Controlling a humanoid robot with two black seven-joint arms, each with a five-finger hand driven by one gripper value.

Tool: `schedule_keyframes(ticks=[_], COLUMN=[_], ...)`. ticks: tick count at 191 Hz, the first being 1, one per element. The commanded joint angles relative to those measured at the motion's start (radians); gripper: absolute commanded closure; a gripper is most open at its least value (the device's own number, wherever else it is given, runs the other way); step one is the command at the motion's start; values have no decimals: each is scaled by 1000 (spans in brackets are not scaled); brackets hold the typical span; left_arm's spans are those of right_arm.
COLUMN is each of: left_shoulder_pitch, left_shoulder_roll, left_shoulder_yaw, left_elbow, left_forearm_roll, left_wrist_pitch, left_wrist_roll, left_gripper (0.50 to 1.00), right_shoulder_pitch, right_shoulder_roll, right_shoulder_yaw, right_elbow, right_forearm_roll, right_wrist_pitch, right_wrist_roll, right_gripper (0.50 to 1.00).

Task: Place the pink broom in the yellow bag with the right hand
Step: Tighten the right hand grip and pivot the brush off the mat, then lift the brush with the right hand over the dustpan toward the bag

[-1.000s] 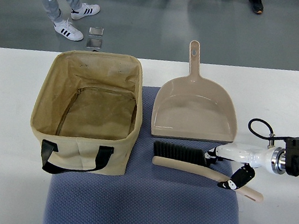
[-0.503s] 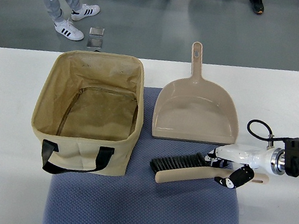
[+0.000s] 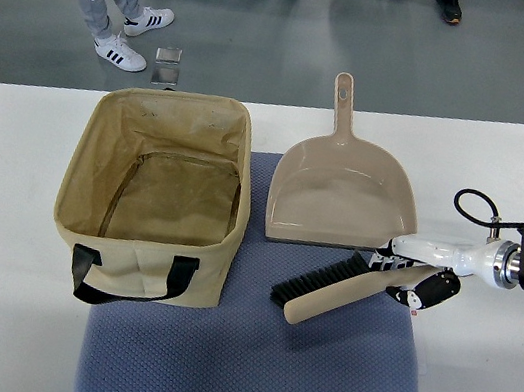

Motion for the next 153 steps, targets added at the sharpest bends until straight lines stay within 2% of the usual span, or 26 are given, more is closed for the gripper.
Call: schedule_keyframes(ticks=[1, 87, 122, 153], left_shoulder_pitch=[-1, 0, -1, -1], left_shoulder_roll=[0, 0, 0, 0], left_shoulder_yaw=[0, 0, 0, 0], left_elbow=[0, 0, 0, 0], left_forearm_roll=[0, 0, 0, 0], left_wrist_pitch=[0, 0, 0, 0], left_wrist_roll=[0, 0, 0, 0], left_gripper=[500, 500, 500, 500], right_shoulder_pitch=[1, 48, 177, 324], right_shoulder_roll=[-21, -136, -201, -208], right_shoulder_yaw=[13, 88, 107, 105], right_elbow=[0, 3, 0, -14], right_forearm_roll=[8, 128, 197, 260], right_wrist_pitch=[-1, 25, 77, 117], right_wrist_roll=[7, 22, 22, 14], right_gripper=[1000, 1000, 1000, 1000])
